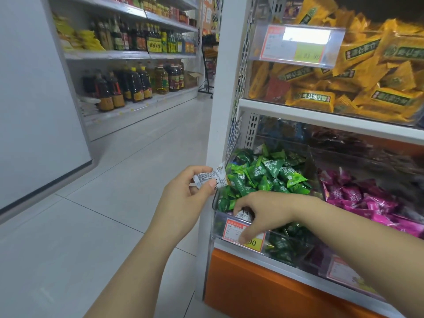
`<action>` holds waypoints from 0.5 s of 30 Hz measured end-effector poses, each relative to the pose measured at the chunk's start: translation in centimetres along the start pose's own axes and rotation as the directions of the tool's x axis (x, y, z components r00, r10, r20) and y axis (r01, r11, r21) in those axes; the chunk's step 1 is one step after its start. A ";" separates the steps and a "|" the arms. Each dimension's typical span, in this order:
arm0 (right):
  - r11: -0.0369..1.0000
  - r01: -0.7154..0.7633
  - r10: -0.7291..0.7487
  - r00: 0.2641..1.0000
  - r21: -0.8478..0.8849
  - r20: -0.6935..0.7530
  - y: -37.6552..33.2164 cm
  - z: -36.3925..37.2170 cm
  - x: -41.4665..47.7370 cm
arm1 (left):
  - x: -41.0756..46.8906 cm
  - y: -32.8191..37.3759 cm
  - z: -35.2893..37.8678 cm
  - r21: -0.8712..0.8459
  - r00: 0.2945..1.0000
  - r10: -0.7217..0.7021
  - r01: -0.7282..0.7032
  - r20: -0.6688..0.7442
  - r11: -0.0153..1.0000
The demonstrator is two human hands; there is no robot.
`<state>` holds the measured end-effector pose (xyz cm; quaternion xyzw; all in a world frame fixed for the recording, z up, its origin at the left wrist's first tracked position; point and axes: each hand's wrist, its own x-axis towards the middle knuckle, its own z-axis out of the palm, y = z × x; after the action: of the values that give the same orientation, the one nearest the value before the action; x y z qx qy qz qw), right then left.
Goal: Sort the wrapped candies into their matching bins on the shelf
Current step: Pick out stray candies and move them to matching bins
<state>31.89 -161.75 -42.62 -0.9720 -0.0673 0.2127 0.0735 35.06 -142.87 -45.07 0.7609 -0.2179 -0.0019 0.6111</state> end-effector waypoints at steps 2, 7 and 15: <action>0.998 0.027 -0.024 0.999 0.056 -0.042 0.3 -0.2 -0.7 | 0.0 0.0 0.1 0.011 1.000 0.002 -0.002 0.012 1.000; 0.967 0.048 -0.017 0.992 0.252 -0.126 0.8 -0.2 -2.2 | -0.2 0.1 0.6 0.064 0.999 0.010 -0.012 0.031 0.998; 0.855 0.158 0.202 0.776 0.494 -0.598 1.3 2.2 -3.3 | -0.6 0.1 1.5 0.114 0.998 0.029 -0.034 0.049 0.993</action>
<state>28.08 -163.31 -43.53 -0.9299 0.0330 -0.1142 0.3480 34.09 -144.08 -45.50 0.7912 -0.2438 0.0023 0.5609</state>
